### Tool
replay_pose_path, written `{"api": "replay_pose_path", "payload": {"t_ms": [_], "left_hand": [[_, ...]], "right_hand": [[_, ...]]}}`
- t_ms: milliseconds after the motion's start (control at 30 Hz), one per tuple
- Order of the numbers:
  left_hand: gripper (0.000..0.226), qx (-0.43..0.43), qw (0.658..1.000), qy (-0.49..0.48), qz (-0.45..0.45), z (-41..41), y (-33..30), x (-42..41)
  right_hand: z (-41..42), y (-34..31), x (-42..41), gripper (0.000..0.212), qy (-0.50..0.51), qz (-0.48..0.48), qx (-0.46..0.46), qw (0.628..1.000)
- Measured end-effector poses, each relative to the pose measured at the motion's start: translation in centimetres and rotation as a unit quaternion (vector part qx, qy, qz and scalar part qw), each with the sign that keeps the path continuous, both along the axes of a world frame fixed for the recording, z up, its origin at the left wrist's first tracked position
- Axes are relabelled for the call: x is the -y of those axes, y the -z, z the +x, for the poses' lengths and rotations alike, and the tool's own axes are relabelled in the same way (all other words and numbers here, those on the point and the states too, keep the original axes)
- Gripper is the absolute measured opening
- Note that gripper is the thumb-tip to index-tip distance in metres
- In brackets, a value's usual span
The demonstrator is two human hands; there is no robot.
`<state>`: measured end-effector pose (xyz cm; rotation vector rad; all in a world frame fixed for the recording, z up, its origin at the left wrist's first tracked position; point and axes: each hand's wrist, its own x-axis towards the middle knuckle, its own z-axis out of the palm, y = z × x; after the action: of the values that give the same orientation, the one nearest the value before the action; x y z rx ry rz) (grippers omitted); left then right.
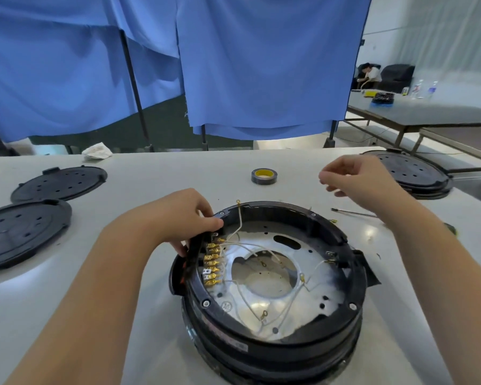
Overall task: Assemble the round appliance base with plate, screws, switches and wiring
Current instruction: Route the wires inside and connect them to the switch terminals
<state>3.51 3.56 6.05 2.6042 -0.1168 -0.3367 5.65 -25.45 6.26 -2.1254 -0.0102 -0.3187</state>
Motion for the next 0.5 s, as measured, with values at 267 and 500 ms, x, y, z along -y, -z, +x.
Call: {"api": "replay_pose_path", "payload": {"t_ms": [267,500], "left_hand": [[0.022,-0.02,0.999,-0.04,-0.017,-0.4,-0.7,-1.4],[0.022,-0.015,0.999,-0.046,-0.002,-0.2,-0.5,-1.2]], "right_hand": [[2.9,6.1,1.8,0.016,0.011,-0.229,-0.084,0.97],[3.1,7.4,1.1,0.009,0.05,-0.284,-0.101,0.952]]}}
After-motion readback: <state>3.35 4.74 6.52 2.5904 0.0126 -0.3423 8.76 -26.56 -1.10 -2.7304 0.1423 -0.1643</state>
